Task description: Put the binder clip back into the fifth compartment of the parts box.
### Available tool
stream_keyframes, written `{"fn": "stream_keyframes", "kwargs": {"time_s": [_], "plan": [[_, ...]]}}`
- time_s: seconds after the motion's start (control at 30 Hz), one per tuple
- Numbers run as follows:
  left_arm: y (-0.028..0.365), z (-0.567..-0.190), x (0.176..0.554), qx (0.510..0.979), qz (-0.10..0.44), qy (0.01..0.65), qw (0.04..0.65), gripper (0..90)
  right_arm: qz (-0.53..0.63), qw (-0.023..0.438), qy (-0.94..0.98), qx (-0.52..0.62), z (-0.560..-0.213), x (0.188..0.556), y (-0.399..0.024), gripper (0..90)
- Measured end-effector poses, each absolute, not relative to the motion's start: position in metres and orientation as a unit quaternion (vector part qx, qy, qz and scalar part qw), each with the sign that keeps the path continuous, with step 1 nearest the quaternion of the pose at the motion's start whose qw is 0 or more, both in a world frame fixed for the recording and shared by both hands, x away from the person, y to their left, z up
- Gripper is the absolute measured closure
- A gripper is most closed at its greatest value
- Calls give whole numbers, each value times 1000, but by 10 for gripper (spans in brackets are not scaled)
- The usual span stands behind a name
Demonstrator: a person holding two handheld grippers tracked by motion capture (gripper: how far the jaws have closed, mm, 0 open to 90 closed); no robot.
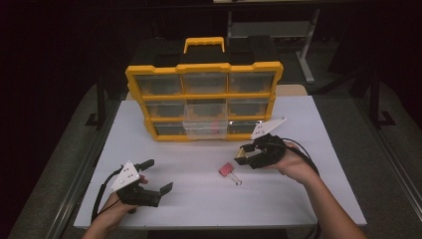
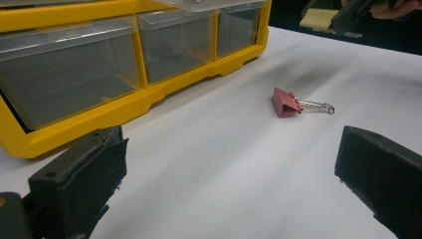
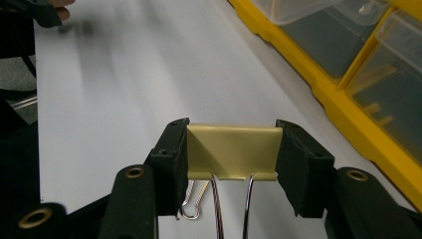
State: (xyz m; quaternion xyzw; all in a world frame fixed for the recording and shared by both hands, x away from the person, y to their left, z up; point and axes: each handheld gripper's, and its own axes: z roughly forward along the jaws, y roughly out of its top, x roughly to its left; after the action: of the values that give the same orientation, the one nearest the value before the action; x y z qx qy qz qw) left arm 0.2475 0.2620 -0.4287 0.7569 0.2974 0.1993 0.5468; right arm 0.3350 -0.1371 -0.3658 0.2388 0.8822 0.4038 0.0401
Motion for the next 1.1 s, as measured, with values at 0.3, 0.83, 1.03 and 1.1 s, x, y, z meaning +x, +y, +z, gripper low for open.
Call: {"fn": "stream_keyframes", "kwargs": {"time_s": [0.3,0.83,1.03,1.1], "plan": [[262,-429,248,756,202,298,547,0,410,44,879,240,-353,339,-140,490],[263,-429,248,762,207,295,538,0,420,49,874,239,-331,346,-143,490],[264,-428,249,761,210,293,540,0,424,51,872,239,-323,349,-143,490],[264,-428,249,759,208,297,542,0,425,51,872,239,-321,350,-143,490]]}}
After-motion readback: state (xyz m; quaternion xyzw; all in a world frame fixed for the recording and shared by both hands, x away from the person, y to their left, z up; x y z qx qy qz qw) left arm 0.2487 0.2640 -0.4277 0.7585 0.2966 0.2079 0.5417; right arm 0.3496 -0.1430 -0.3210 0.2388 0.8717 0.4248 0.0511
